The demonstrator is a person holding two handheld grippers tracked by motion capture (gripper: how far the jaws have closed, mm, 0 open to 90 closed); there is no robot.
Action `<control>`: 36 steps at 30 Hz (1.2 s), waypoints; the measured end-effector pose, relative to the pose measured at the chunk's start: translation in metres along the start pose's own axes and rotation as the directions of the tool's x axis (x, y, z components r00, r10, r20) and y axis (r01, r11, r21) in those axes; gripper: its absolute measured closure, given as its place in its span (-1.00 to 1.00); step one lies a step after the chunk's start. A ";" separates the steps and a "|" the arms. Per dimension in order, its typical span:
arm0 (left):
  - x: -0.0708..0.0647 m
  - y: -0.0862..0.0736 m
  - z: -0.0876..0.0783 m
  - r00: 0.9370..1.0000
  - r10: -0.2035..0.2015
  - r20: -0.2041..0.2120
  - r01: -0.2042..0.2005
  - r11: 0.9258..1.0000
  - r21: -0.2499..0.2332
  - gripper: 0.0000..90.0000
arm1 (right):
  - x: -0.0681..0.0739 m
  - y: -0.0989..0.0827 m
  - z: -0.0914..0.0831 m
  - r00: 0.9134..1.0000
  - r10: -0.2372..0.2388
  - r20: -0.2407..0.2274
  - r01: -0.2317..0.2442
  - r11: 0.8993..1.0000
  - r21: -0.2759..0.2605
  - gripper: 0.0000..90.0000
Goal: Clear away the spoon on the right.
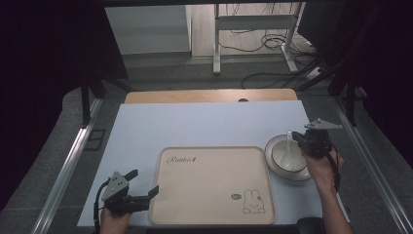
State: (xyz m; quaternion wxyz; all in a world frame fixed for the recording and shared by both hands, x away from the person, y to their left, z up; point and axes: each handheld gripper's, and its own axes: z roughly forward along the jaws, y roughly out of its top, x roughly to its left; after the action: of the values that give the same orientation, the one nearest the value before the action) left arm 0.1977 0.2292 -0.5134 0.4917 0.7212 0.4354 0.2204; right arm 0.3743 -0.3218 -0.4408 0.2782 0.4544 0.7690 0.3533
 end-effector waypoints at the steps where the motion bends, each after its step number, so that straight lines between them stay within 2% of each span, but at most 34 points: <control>1: 0.000 0.000 0.000 1.000 0.000 0.000 0.000 1.000 0.001 -0.91 | -0.002 0.000 0.002 1.000 0.005 0.008 -0.005 1.000 0.006 1.00; 9: 0.001 0.000 0.000 1.000 -0.002 -0.004 0.002 1.000 0.008 -0.90 | -0.012 -0.003 0.018 0.999 0.021 0.027 -0.022 0.999 0.044 1.00; 14: 0.000 0.000 0.001 1.000 0.000 -0.003 0.000 1.000 0.012 -0.90 | -0.011 -0.001 0.025 1.000 0.018 0.006 -0.018 0.999 0.048 1.00; 19: 0.000 0.000 0.001 1.000 -0.003 -0.001 0.003 1.000 0.016 -0.89 | 0.000 0.002 0.027 0.999 -0.010 -0.041 0.012 0.999 0.043 1.00; 27: 0.000 0.000 0.001 1.000 -0.002 0.001 0.002 1.000 0.019 -0.89 | 0.019 0.006 0.029 0.993 -0.051 -0.103 0.055 0.998 0.033 1.00; 36: -0.001 0.000 0.001 1.000 0.002 0.002 -0.002 1.000 0.021 -0.89 | 0.041 0.009 0.025 0.977 -0.126 -0.170 0.133 0.990 0.034 1.00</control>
State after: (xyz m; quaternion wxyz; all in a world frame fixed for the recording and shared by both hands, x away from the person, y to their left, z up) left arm 0.1981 0.2281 -0.5137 0.4841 0.7269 0.4367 0.2157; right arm 0.3798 -0.2753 -0.4533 0.2246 0.3783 0.8254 0.3538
